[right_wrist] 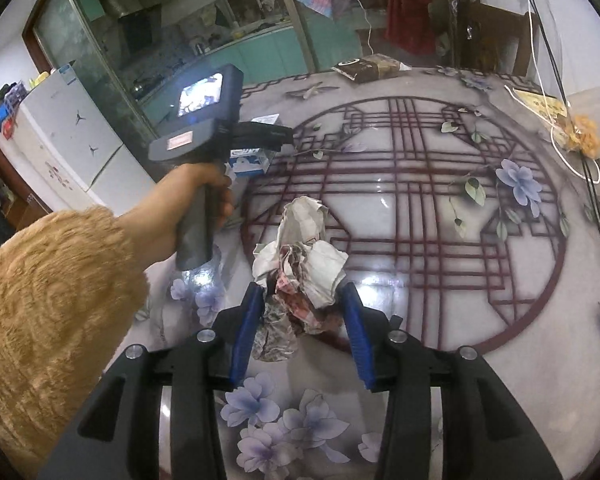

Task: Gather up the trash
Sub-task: 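Grasp crumpled paper with the right tool while the left tool grasps the white milk carton, then carry the crumpled paper and milk carton from the table to the red bucket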

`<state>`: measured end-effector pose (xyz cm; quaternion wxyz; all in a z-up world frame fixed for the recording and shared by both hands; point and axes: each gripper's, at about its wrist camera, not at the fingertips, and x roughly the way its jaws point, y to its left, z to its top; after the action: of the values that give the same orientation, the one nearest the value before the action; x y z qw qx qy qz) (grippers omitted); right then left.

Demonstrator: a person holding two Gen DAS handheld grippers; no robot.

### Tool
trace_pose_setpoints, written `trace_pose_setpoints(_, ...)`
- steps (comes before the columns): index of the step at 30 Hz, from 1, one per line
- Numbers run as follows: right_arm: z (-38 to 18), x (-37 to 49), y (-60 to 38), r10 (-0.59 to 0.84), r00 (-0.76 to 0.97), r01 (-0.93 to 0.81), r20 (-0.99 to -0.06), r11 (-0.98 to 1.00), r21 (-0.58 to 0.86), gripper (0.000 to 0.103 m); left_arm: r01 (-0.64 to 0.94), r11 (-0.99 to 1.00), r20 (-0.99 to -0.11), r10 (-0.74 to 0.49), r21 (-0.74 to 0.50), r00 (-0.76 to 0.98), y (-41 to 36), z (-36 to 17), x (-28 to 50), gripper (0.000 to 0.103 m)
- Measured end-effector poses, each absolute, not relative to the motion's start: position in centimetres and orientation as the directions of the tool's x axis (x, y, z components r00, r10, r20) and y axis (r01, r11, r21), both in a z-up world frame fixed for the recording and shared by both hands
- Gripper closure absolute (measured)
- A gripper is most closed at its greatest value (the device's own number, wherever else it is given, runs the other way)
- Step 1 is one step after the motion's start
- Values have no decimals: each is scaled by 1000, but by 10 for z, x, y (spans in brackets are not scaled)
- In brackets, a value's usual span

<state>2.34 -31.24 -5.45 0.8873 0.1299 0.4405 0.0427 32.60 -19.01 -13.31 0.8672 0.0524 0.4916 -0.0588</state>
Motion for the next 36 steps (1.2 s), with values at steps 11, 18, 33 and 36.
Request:
trace_pose_setpoints(11,-60,27,-304,149,606,44,-782,975,219,62,335,939,-780,-152,78,607,-164,-79,235,53)
trace_pose_setpoints(18,-60,21,-289,151,624,18,-767,978,208,62,405,907,-753,-185,117,631,-98,-26,114,53)
trace_pose_setpoints(33,-23,-20,-257,86,751,36,-655,985,169,62,363,930,-690,-224,60,688,-26,-22,35,52)
trace_pose_setpoints(36,-22,-28,-250,87,760,60,-644,977,203,62,358,933,-690,-237,34,684,-18,-20,36,52)
